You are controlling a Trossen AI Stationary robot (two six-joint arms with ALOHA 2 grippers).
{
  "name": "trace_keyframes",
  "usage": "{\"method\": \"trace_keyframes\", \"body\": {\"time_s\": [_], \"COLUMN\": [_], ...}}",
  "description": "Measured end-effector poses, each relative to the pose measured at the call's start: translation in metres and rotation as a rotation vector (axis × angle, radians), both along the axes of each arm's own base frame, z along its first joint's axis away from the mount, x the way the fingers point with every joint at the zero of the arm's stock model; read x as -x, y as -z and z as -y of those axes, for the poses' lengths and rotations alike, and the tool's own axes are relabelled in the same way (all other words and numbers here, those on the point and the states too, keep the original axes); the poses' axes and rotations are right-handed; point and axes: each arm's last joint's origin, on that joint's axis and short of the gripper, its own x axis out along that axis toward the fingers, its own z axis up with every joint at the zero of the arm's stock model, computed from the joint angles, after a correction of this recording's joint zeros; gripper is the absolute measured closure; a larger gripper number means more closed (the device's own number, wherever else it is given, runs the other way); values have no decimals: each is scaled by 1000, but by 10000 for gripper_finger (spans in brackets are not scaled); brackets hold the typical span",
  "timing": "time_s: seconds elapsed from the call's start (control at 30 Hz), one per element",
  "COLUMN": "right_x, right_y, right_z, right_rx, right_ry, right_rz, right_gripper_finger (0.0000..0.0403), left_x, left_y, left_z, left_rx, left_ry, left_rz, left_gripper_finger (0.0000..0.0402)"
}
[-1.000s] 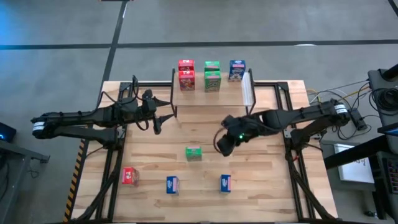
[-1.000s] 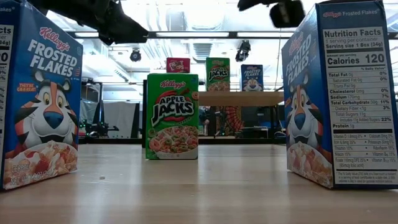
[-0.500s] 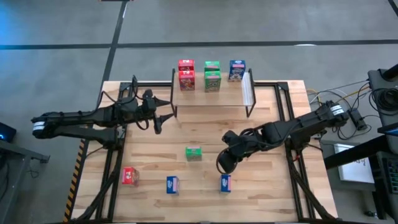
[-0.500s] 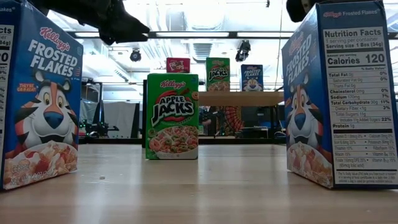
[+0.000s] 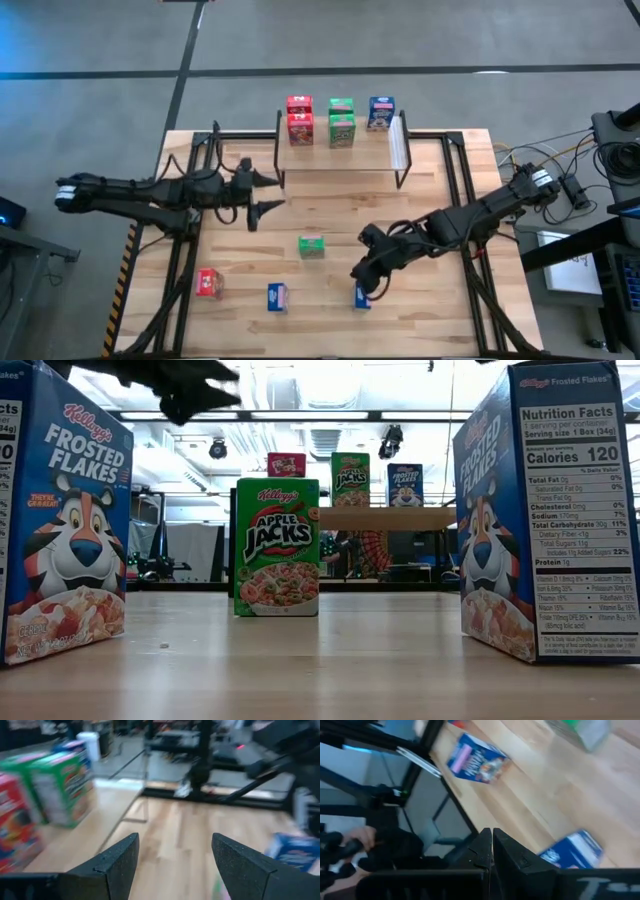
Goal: Stack cereal on shelf
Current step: Put the right blue cereal box on the shelf
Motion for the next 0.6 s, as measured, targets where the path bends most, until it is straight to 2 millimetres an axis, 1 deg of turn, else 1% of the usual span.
{"method": "trace_keyframes", "body": {"time_s": [0.23, 0.33, 0.47, 0.53, 0.6], "right_x": [0, 1, 1, 2, 4], "right_y": [-12, -11, 0, 10, 21], "right_z": [-19, -26, -34, -36, -36], "right_rx": [43, 75, 112, 162, 201], "right_ry": [-16, -21, -65, -159, -209], "right_rz": [176, 209, 151, 90, 8], "right_gripper_finger": [394, 394, 394, 394, 394], "left_x": [1, 3, 6, 7, 7], "left_y": [-8, -10, -13, -14, -14], "left_z": [32, 43, 55, 58, 59], "left_rx": [11, 16, 19, 12, 2], "left_ry": [164, 223, 283, 303, 311], "left_rz": [82, 109, 135, 143, 148], "left_gripper_finger": [167, 167, 167, 167, 167]}}
